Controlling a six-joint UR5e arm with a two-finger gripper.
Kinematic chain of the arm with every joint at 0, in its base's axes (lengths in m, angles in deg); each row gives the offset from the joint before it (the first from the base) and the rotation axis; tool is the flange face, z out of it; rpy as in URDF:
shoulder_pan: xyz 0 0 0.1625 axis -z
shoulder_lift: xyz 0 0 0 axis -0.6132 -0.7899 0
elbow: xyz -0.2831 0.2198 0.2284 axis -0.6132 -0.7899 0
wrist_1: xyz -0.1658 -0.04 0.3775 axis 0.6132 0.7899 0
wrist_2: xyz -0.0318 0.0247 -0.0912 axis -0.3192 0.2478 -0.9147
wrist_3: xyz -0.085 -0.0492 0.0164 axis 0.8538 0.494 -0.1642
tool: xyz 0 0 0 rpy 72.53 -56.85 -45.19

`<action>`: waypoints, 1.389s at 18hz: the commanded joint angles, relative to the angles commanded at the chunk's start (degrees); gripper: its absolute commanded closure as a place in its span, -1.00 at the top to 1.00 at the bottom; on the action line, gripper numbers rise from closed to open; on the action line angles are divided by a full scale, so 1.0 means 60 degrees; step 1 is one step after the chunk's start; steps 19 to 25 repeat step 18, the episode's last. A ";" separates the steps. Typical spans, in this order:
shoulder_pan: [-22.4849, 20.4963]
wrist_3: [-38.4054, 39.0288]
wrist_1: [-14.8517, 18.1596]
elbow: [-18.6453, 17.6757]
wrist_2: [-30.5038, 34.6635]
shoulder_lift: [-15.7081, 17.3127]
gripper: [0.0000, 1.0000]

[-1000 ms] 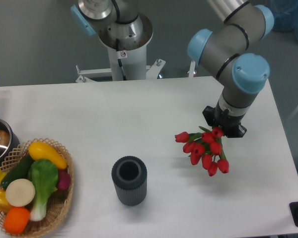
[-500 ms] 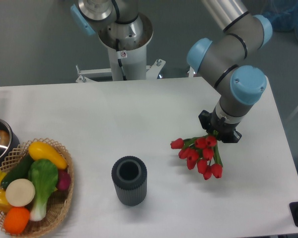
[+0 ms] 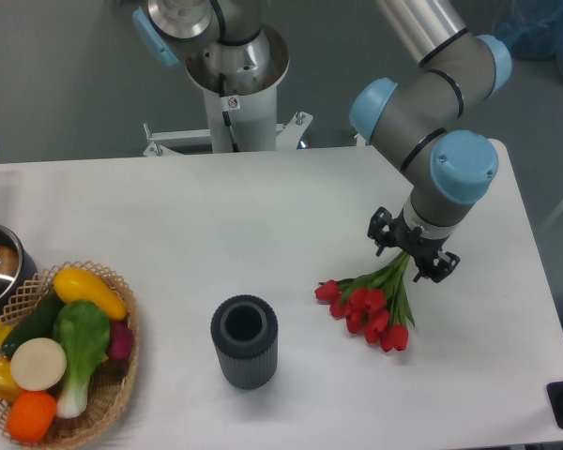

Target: Place the flowers on the table

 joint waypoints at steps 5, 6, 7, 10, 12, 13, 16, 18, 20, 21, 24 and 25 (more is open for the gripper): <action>-0.0278 0.0044 -0.1058 0.0044 0.0630 0.0249 1.00; -0.0365 -0.0014 -0.1058 0.0000 0.0587 0.0264 1.00; -0.0424 -0.0044 -0.1131 -0.0014 0.0572 0.0279 1.00; -0.0542 -0.0394 -0.1205 0.0335 0.0572 0.0221 1.00; -0.0761 -0.0643 -0.1161 0.0789 0.0412 0.0118 1.00; -0.0776 -0.0659 -0.1146 0.1023 0.0222 0.0016 1.00; -0.0777 -0.0644 -0.0680 0.1829 0.0191 -0.0321 1.00; -0.0777 -0.0659 -0.0211 0.2181 0.0220 -0.0468 1.00; -0.0777 -0.0659 -0.0211 0.2181 0.0220 -0.0468 1.00; -0.0777 -0.0659 -0.0211 0.2181 0.0220 -0.0468 1.00; -0.0777 -0.0659 -0.0211 0.2181 0.0220 -0.0468 1.00; -0.0777 -0.0659 -0.0211 0.2181 0.0220 -0.0468 1.00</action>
